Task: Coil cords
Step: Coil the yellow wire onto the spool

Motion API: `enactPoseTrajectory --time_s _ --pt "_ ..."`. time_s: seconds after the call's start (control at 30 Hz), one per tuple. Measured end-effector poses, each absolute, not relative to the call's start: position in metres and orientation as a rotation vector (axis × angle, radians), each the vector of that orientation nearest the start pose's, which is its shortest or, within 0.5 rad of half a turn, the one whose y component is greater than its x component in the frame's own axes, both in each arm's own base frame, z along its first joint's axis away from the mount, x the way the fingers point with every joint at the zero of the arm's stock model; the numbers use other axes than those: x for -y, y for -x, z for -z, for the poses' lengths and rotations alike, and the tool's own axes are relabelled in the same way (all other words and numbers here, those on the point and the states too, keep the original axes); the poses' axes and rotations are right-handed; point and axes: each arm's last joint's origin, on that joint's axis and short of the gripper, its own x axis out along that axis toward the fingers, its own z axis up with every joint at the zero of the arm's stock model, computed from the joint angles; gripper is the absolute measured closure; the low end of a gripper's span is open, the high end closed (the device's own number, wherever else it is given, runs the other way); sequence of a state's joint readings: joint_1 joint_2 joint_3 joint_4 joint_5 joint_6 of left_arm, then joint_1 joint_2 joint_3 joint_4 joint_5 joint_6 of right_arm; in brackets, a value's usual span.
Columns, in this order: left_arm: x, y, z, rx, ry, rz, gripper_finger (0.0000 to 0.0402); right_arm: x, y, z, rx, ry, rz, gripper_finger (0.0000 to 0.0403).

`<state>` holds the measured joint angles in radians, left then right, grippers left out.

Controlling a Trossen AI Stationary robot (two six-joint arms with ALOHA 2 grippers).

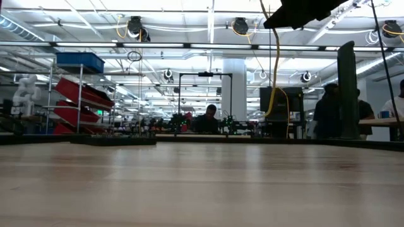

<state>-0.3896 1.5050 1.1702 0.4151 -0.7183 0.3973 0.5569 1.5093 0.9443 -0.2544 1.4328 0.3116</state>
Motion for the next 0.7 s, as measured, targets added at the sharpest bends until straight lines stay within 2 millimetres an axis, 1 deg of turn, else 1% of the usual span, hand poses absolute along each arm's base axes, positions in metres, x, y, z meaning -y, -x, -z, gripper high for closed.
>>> enactPoseTrajectory --time_s 0.2,0.33,0.53,0.7 --pt "0.113 -0.332 -0.349 0.059 -0.319 -0.34 0.0401 -0.13 -0.271 -0.239 -0.333 0.395 0.815 0.0403" --pt "0.111 -0.335 -0.346 0.062 -0.321 -0.33 0.0401 -0.132 -0.277 -0.246 -0.315 0.388 0.78 0.0403" --pt "0.108 -0.347 -0.337 0.084 -0.308 -0.352 0.0401 -0.135 -0.282 -0.252 -0.286 0.355 0.724 0.0403" --pt "0.106 -0.356 -0.326 0.07 -0.346 -0.366 0.0401 -0.138 -0.285 -0.25 -0.283 0.341 0.687 0.0403"
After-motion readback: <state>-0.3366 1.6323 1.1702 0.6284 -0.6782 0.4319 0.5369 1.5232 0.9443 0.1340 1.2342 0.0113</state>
